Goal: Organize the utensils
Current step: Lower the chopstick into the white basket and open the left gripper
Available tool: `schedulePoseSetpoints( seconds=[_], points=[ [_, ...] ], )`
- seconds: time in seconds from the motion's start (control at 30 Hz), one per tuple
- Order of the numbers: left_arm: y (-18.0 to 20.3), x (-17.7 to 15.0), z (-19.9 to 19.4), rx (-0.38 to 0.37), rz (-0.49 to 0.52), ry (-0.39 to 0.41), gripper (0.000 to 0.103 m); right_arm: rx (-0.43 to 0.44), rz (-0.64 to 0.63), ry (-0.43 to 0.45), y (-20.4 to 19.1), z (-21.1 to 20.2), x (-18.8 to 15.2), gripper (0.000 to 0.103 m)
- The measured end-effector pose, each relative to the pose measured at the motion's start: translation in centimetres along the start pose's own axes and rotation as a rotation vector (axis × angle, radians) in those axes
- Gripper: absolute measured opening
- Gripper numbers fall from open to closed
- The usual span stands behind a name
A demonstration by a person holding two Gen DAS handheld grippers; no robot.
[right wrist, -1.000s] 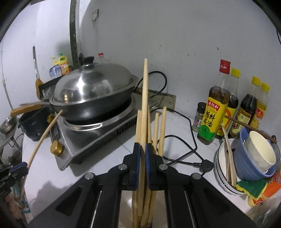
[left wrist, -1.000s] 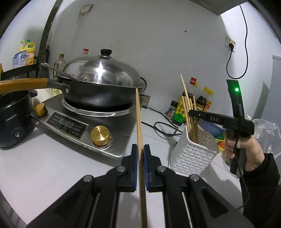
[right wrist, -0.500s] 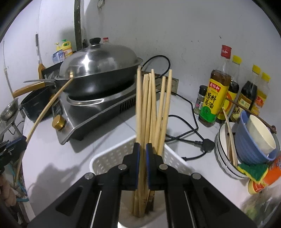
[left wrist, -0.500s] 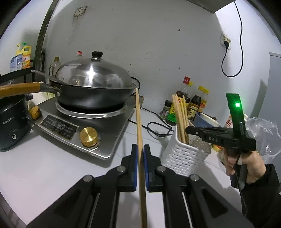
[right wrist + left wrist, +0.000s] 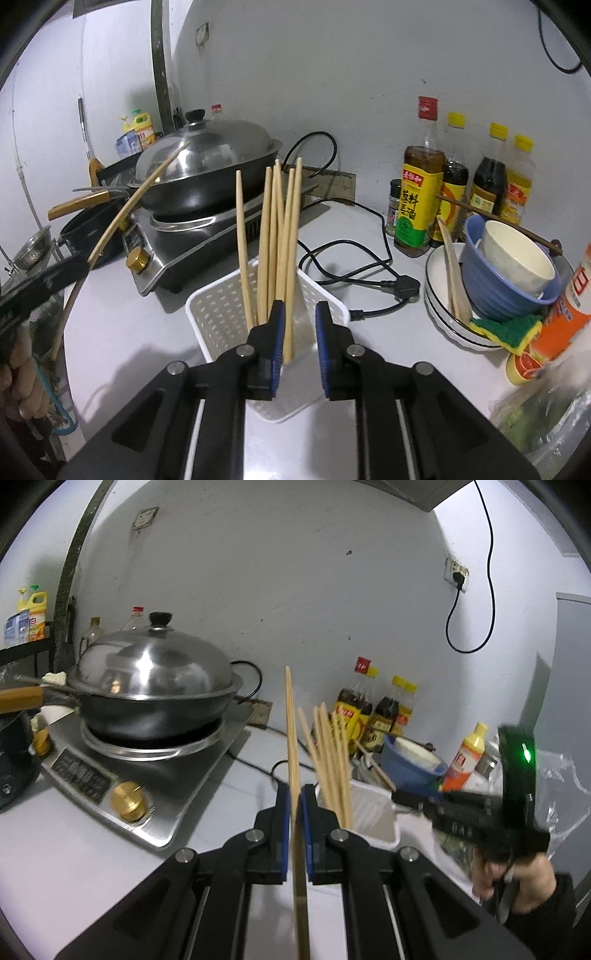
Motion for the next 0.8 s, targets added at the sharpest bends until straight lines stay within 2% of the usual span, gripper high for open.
schedulePoseSetpoints(
  seconds=[0.1, 0.17, 0.23, 0.37, 0.6, 0.8],
  points=[
    [1.1, 1.3, 1.4, -0.023, -0.03, 0.011, 0.006, 0.014, 0.017, 0.017, 0.8, -0.6, -0.5, 0.016],
    [1.8, 2.2, 2.8, -0.043, -0.061, 0.009, 0.006, 0.03, 0.031, 0.032, 1.4, -1.0, -0.8, 0.023],
    [2.7, 3.2, 4.0, -0.058, -0.082, 0.015, 0.006, 0.041, 0.045, 0.045, 2.0, -1.2, -1.0, 0.026],
    [4.1, 4.9, 6.2, -0.085, -0.118, 0.031, 0.006, 0.058, 0.069, 0.061, 2.9, -1.4, -1.3, 0.027],
    [4.5, 5.8, 10.1, -0.064, -0.208, 0.047, 0.006, 0.092, 0.089, 0.088, 4.1, -1.5, -1.6, 0.028],
    [4.8, 4.5, 12.4, -0.018, -0.209, 0.04, 0.006, 0.117, 0.095, 0.093, 4.9, -1.2, -2.2, 0.036]
  ],
)
Point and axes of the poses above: each gripper's, at about its wrist camera, not at the fingertips, and z roughly the way its jaws point, y to its right, x to its top, the point moved 9 cm from there along z, roughly the way its jaws point, and after that the axes turned 8 degrees about -y, right-handed, at the moved point
